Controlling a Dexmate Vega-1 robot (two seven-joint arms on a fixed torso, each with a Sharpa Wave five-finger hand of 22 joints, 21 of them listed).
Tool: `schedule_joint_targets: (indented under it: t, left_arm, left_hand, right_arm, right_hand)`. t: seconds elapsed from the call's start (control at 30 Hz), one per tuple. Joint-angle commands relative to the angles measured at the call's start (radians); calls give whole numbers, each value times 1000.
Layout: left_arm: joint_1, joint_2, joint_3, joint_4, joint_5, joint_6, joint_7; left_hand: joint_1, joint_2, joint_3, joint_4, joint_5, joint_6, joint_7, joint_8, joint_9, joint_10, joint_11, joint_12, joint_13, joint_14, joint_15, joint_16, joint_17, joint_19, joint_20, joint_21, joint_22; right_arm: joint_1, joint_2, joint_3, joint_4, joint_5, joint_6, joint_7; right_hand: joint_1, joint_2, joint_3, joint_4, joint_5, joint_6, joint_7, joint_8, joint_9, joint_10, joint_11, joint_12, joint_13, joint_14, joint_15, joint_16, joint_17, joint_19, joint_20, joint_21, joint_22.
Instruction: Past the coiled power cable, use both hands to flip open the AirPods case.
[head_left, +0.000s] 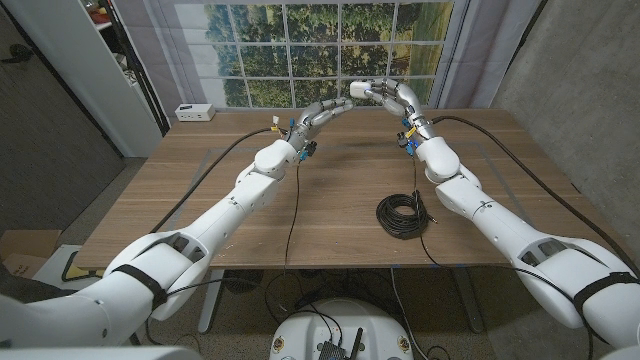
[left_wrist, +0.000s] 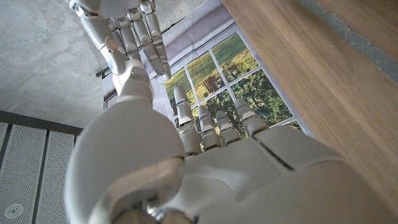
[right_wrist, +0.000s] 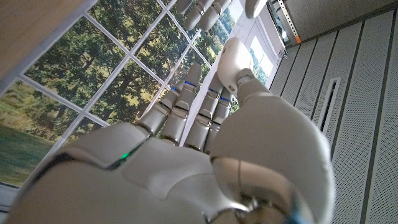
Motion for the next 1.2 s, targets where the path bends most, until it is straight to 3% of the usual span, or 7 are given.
schedule_joint_targets:
  t: [0.03,0.23,0.5,0.77,0.97,1.07,1.2]
  left_arm:
    - [-35,-11,16,62,8,-59,-34]
    - [-44,-29,7,105,-24,-107,-79]
    - [-32,-39,-5,109,-44,-132,-82]
    - [-17,-57,-12,108,-53,-131,-52]
    - [-20,-69,-9,127,-61,-138,-63]
    - [-23,-75,-8,140,-62,-149,-70]
    - [-27,-85,-10,165,-70,-171,-88]
  left_hand:
    - [3,10,-3,-3,7,3,-5,-3,0,4,-8,6,4,5,-2,1,5,2,4,3,4]
    - [3,10,-6,-4,8,36,-20,3,-5,9,-7,8,4,11,-9,2,5,1,4,3,5]
    - [15,21,-4,-10,16,111,-45,14,-20,51,-44,23,3,45,-30,9,6,11,4,8,6]
    - [74,105,50,-27,17,208,-47,31,-33,102,-52,41,3,89,-42,13,5,33,7,19,10]
    - [91,112,64,-35,12,261,-59,47,-33,126,-71,47,2,110,-52,13,4,42,5,23,11]
    - [105,110,73,-41,4,322,-37,71,-23,143,-86,51,2,118,-57,10,3,45,5,26,12]
    - [115,109,80,-45,-1,344,-45,81,-15,162,-103,56,2,129,-62,11,4,48,4,27,13]
  right_arm:
    - [-18,-9,-2,-19,39,-29,58]
    - [-21,-9,-1,-15,35,-31,56]
    - [-22,-10,1,-12,35,-29,56]
    - [-42,-21,5,-43,42,-42,56]
    - [-51,-30,4,-55,58,-36,85]
    - [-50,-34,2,-53,70,-29,111]
    - [-44,-46,1,-53,90,-33,155]
  right_hand:
    - [11,9,21,4,7,115,-103,-3,150,45,-46,88,171,12,-178,-2,6,6,6,0,4]
    - [10,8,24,2,8,118,-106,-6,152,42,-46,95,181,12,-179,-4,10,5,8,1,5]
    - [8,7,26,2,7,119,-107,-10,153,38,-45,102,192,14,-179,-5,16,4,9,1,5]
    - [8,7,29,1,8,118,-109,-14,156,34,-46,109,202,14,-179,-8,20,3,8,1,5]
    - [6,6,30,1,7,121,-108,-16,159,29,-47,113,209,13,-179,-11,24,3,9,1,5]
    - [7,6,31,0,8,121,-108,-18,158,26,-45,113,212,10,-179,-13,24,1,9,0,5]
    - [1,-4,30,-5,9,87,-107,-46,151,-27,-43,89,204,-17,-177,-30,28,-4,16,0,5]
